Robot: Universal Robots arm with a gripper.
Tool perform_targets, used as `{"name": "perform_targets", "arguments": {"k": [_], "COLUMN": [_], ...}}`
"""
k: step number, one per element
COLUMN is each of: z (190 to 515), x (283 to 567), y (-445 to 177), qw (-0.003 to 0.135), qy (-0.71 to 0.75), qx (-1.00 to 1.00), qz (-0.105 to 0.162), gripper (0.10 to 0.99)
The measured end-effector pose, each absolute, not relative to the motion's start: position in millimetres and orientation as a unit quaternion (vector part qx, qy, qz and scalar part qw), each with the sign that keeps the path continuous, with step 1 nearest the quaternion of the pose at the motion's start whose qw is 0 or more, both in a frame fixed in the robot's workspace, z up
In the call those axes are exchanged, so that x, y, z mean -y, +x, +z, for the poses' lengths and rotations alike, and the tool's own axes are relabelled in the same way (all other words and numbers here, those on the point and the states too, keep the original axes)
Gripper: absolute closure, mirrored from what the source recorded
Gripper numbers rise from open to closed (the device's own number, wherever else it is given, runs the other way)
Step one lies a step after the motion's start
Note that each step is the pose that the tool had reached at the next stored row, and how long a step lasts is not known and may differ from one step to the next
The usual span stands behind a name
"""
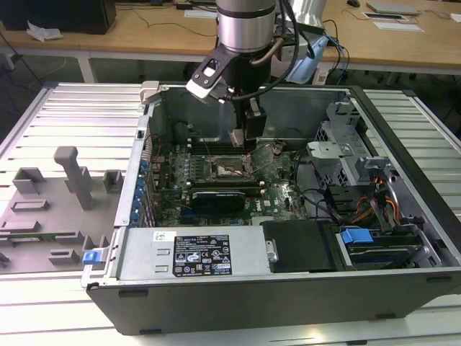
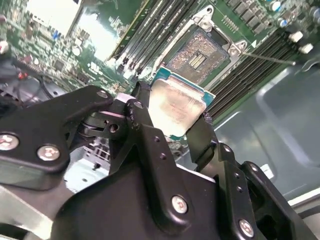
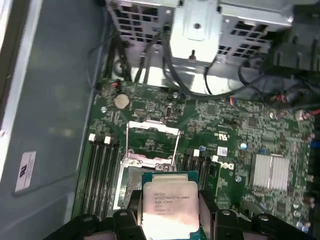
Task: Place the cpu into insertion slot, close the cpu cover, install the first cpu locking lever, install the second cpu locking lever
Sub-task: 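Place the cpu into insertion slot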
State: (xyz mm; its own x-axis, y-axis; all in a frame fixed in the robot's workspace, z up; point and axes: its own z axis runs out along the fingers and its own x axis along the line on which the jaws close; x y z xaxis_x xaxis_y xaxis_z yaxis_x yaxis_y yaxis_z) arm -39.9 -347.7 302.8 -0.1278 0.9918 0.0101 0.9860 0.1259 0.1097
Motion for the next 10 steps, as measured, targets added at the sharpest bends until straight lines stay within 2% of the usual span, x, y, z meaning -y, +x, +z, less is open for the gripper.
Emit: {"name": "perform_targets", "arguments": {"k": [10], "z": [280], "x": [345], "y": [-52], "qw": [0.039], "qy": [0.683], "qx": [-0.728], "qz": [0.047], "gripper": [0.545]}}
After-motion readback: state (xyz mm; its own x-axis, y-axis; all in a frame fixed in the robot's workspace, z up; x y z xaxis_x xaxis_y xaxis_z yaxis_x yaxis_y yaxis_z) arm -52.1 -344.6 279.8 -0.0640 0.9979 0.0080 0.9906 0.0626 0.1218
